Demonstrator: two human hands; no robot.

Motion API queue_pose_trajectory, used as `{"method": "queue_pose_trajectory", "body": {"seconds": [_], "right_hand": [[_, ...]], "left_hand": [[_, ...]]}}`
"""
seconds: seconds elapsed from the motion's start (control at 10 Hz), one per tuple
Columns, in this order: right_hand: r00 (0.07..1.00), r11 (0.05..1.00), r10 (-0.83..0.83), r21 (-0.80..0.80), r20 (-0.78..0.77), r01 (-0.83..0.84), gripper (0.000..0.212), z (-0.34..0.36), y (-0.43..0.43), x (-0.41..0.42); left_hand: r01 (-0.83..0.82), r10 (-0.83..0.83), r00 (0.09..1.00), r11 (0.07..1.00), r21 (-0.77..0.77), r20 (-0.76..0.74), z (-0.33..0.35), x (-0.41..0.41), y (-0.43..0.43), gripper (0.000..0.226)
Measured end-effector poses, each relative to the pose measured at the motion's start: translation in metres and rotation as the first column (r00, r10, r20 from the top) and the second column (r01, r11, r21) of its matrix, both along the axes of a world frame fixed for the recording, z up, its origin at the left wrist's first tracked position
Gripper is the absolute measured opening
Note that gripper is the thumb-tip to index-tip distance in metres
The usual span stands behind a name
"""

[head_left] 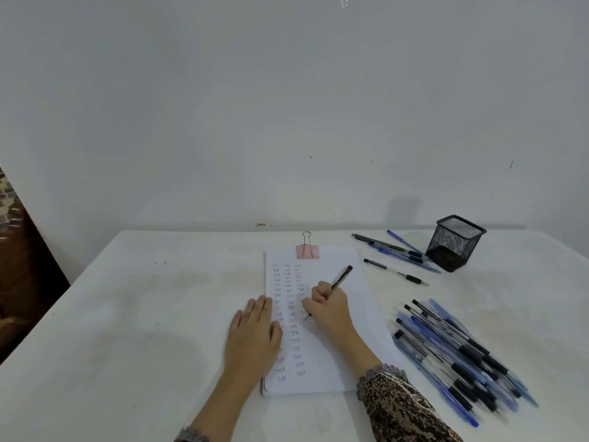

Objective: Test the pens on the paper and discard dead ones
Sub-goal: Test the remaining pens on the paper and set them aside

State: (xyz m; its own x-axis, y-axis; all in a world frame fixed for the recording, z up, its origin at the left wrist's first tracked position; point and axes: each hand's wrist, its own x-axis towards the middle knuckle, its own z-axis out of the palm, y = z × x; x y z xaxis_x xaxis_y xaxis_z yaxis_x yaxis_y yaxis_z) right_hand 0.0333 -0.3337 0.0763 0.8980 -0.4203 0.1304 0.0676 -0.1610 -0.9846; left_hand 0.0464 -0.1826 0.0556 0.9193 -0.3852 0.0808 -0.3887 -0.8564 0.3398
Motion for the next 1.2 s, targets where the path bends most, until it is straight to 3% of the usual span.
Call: {"method": "queue_pose_trajectory", "body": {"seconds": [0.5,0.7,0.8,0.9,1.0,1.1,1.2], "right_hand": [[0.999,0.998,-0.043,-0.044,0.000,0.043,0.051,-0.005,-0.006,0.005],[0.999,1.000,-0.022,0.010,0.028,0.021,0.051,-0.006,-0.004,0.004],[0.996,0.937,-0.002,0.347,0.090,-0.030,0.052,-0.003,-0.011,-0.002],[0.984,0.678,-0.020,0.726,0.176,-0.116,0.057,0.001,-0.022,-0.005],[0.986,0.594,-0.041,0.797,0.162,-0.106,0.058,0.002,-0.022,-0.001],[0.978,0.554,-0.136,0.830,0.159,-0.058,0.042,-0.001,-0.017,0.000],[0.960,0.425,-0.222,0.903,0.169,-0.061,0.025,-0.004,-0.018,-0.003]], "left_hand": [[0.001,-0.001,1.000,1.000,-0.024,-0.003,0.001,-0.001,0.000,0.054],[0.005,-0.005,1.000,0.999,-0.033,0.005,-0.001,0.000,0.000,0.054],[0.010,-0.010,1.000,0.999,-0.031,0.004,-0.001,0.000,0.001,0.054],[0.006,-0.006,1.000,1.000,-0.024,0.010,-0.001,0.000,0.001,0.054],[0.008,-0.008,1.000,1.000,-0.029,0.008,0.000,0.000,0.001,0.054],[0.008,-0.008,1.000,1.000,-0.025,0.009,0.000,0.000,0.001,0.054],[0.006,-0.006,1.000,1.000,-0.026,0.017,0.000,0.000,0.001,0.054]]}}
